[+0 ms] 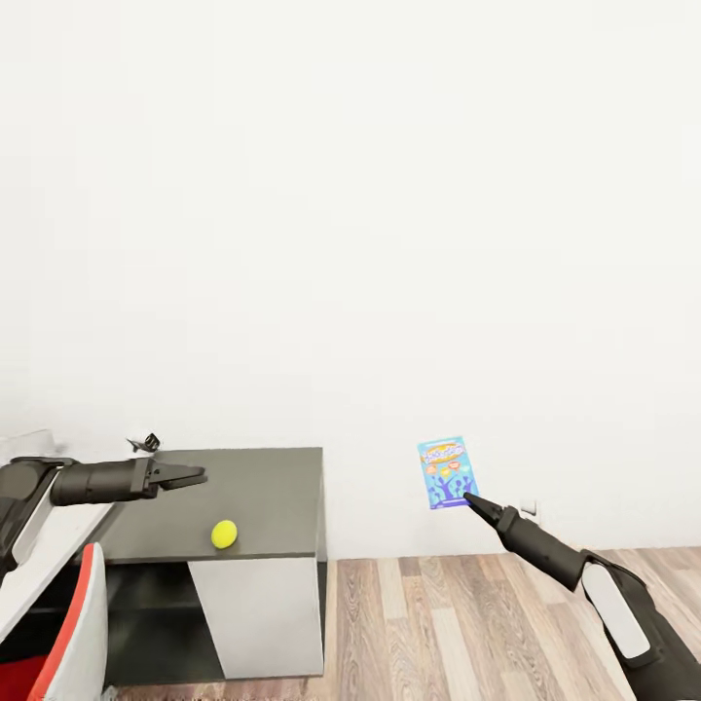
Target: Put all the toys in the child's room - the three board games (two on the bed and one on the table), the two jigsaw puzzles on the table, and the tennis ball on the table - inside the toy box on the table in the child's room.
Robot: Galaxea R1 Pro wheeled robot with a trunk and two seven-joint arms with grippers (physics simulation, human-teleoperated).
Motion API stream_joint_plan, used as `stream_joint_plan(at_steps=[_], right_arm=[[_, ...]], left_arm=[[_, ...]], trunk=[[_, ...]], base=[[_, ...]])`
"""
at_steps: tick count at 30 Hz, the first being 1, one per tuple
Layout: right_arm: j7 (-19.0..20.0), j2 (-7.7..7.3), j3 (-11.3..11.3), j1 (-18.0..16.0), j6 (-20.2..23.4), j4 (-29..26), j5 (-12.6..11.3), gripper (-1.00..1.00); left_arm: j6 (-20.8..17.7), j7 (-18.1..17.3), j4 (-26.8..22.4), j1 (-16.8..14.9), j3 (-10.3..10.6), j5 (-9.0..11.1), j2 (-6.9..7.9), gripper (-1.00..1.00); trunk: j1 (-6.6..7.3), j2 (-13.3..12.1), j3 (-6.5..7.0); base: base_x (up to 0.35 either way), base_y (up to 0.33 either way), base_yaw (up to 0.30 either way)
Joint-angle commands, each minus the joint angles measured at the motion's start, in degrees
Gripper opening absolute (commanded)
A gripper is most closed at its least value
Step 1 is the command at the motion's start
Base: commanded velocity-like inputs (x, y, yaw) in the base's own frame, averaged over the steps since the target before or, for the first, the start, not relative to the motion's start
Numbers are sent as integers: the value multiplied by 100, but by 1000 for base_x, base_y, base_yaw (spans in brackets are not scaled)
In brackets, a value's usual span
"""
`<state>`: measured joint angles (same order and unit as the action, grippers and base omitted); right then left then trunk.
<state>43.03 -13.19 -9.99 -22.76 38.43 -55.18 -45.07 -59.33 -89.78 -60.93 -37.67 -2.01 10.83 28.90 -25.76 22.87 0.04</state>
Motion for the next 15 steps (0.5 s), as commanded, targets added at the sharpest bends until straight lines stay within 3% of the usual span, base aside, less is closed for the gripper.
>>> stream_joint_plan(at_steps=[1, 15], right_arm=[[4, 0, -6, -1, 41, -1, -37, -100], [-28, 10, -3, -1, 41, -1, -33, -100]], left_arm=[[-61, -22, 2, -3, 5, -2, -2, 100], [-61, -22, 2, -3, 8, -2, -7, 100]], trunk=[[-2, 5, -2], [-2, 5, -3]], base=[[0, 0, 291], [0, 0, 292]])
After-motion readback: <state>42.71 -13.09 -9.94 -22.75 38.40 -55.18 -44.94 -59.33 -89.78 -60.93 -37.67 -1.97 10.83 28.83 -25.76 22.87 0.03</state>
